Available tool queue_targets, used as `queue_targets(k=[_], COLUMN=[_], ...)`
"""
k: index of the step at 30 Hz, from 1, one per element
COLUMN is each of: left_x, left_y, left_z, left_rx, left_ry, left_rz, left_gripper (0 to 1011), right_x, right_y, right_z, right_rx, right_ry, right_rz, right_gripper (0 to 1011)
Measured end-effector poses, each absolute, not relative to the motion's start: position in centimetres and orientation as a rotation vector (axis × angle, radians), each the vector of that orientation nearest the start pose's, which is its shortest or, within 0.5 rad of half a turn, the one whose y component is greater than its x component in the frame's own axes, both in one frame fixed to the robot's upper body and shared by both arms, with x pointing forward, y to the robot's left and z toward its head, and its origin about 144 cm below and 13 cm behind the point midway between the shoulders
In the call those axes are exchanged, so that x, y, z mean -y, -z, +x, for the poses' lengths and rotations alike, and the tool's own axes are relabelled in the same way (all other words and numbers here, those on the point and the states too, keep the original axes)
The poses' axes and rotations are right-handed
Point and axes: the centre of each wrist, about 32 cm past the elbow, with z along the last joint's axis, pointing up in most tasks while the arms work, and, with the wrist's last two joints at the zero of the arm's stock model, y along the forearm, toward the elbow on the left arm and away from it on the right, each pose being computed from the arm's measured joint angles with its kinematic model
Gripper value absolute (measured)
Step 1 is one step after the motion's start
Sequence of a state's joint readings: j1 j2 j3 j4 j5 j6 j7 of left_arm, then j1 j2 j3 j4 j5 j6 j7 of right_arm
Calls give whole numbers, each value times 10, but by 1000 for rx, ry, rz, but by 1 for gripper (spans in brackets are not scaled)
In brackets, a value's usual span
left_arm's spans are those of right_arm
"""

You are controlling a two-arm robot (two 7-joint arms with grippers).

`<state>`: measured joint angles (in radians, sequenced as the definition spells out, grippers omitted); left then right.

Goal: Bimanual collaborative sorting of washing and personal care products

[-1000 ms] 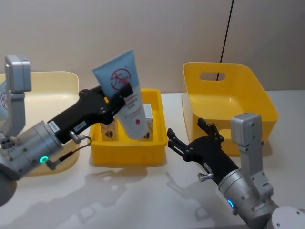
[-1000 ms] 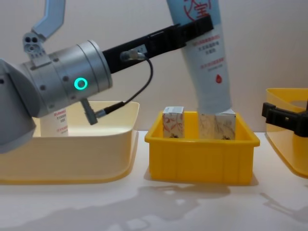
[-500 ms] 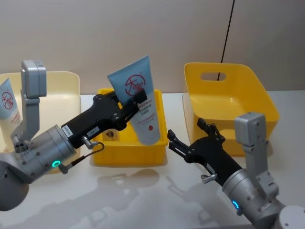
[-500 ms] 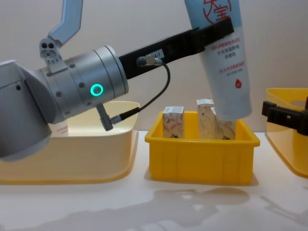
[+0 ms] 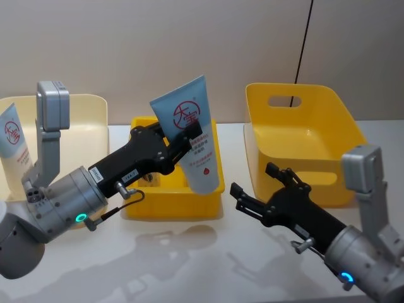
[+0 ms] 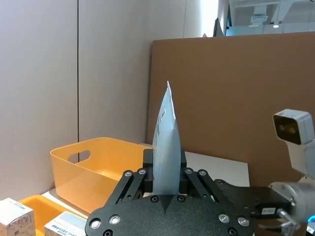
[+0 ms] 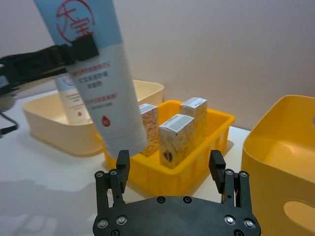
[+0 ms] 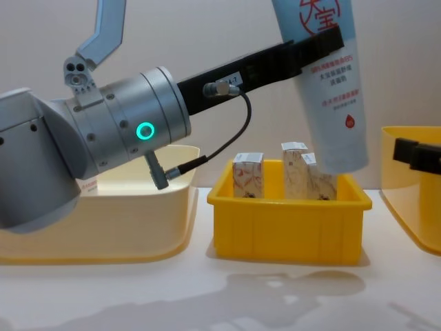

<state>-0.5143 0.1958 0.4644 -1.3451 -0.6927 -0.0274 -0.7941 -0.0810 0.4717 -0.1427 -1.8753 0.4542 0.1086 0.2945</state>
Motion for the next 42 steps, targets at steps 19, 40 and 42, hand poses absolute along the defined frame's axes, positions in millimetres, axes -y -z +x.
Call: queue_targets(k=[19,40,42], left_x=[-158,-157,-157], left_y=[-1241,-1241,-1241], left_z=[571,571,571], left_rx=[-13,-13,-13], left_ry=[-346,-345,-345], left_rz=[-362,-362,-362], left_gripper=[255,256,255], right_x=[297,271,269], right_y=[-1246,-1262,-1263], right_z=[431,457,460], right_rx=[-4,102,110], right_ry=[857,811,799], right_rz=[28,-85,-102], right_gripper=[1001,1001,1001])
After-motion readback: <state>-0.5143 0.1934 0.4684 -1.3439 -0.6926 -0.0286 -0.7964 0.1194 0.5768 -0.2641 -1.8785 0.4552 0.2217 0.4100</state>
